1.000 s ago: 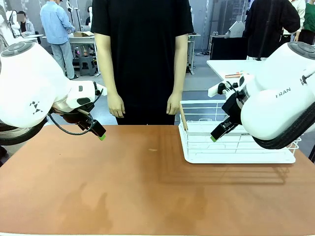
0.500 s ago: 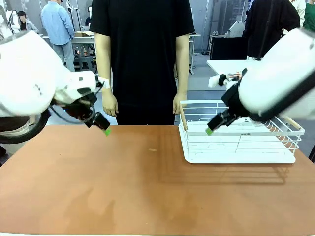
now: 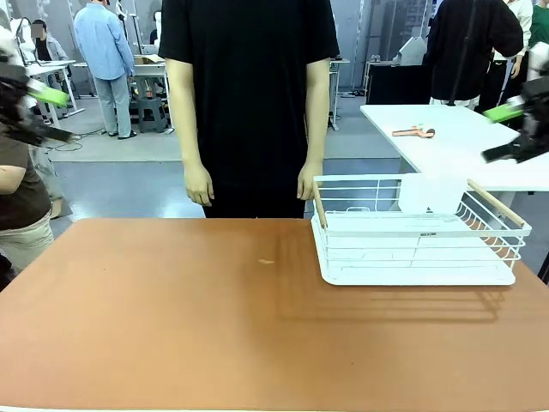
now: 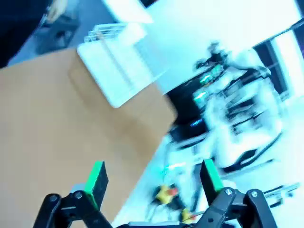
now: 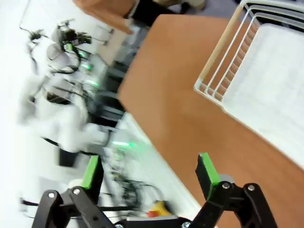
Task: Clean the table.
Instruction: Pick up the Lint Roller when the human hands it over.
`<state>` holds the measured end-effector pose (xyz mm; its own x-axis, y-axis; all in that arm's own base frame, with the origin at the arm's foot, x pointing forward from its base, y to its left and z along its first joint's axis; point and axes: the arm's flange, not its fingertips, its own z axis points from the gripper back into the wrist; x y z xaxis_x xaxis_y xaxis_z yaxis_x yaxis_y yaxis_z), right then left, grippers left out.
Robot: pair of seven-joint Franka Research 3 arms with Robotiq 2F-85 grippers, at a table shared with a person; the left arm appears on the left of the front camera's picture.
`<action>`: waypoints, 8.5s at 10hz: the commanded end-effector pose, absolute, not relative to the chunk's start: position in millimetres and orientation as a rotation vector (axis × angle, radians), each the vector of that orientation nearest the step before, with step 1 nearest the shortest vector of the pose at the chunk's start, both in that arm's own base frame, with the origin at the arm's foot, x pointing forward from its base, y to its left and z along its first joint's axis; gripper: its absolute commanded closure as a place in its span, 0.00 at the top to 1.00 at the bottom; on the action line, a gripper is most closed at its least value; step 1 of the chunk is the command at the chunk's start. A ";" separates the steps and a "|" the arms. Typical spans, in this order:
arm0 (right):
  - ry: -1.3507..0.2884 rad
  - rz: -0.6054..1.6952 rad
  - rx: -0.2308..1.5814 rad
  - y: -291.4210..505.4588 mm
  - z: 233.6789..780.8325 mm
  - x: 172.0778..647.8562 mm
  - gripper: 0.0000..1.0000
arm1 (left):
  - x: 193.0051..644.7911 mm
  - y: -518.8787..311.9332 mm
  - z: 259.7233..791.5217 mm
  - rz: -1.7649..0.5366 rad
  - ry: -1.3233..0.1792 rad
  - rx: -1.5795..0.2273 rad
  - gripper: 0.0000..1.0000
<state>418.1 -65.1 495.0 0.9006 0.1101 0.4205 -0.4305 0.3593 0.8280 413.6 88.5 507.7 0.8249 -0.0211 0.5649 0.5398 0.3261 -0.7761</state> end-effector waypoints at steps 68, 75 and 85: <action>-0.213 -0.739 1.012 -22.0 547.9 368.7 1.00 | 384.6 234.8 495.3 0.039 -0.591 -1.165 1.00; -0.304 -0.759 1.016 34.7 528.4 377.5 1.00 | 384.6 234.8 495.3 0.039 -0.591 -1.165 1.00; -0.309 -0.746 1.045 42.7 511.0 399.5 0.51 | 384.6 234.8 495.3 0.039 -0.591 -1.165 1.00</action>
